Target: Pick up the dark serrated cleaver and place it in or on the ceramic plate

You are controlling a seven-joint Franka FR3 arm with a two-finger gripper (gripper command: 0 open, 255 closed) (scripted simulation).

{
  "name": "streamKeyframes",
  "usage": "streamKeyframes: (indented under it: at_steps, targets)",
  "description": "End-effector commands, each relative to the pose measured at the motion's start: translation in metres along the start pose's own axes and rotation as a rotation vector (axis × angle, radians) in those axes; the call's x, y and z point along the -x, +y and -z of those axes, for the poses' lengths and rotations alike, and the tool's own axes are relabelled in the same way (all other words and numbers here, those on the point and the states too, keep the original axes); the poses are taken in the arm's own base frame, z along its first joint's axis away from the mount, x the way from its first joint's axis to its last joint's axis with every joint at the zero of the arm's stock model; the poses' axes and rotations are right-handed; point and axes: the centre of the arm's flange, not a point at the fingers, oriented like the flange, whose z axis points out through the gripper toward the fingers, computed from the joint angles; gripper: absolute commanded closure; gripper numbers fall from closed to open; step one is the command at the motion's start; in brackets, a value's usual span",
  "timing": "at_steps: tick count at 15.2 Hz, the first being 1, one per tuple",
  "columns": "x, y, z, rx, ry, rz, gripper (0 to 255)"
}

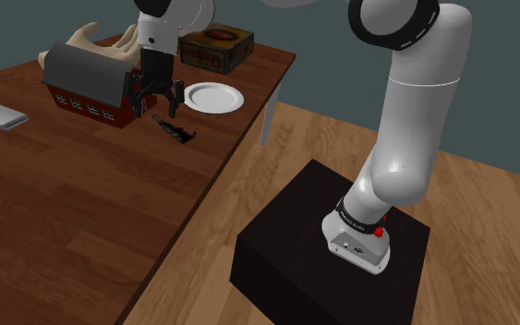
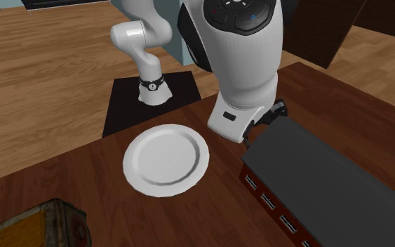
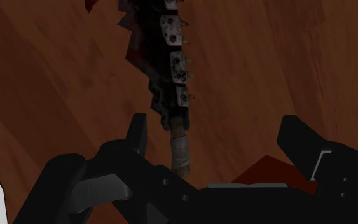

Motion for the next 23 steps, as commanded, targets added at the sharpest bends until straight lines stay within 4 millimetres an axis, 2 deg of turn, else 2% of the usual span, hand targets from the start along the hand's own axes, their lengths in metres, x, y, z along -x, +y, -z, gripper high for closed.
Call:
streamKeyframes:
  at_steps: [1, 2, 11, 12, 14, 16, 18, 20, 21, 23]
  targets:
    - [0.000, 0.000, 0.000, 0.000, 0.000, 0.000, 0]
    - [0.000, 0.000, 0.000, 0.000, 0.000, 0.000, 255]
    - [0.000, -0.001, 0.000, 0.000, 0.001, 0.000, 255]
    - [0.000, -0.001, 0.000, 0.000, 0.001, 0.000, 0]
    - [0.055, 0.001, 0.014, 0.009, 0.235, 0.034, 0]
    - [0.111, 0.005, 0.015, 0.019, 0.469, 0.068, 0]
    - [0.166, 0.010, 0.003, 0.029, 0.703, 0.101, 0]
    - [0.216, 0.018, -0.021, 0.039, 0.937, 0.135, 0]
    - [0.236, 0.022, -0.035, 0.044, 1.038, 0.149, 0]
    - [0.227, 0.022, -0.041, 0.044, 1.038, 0.149, 0]
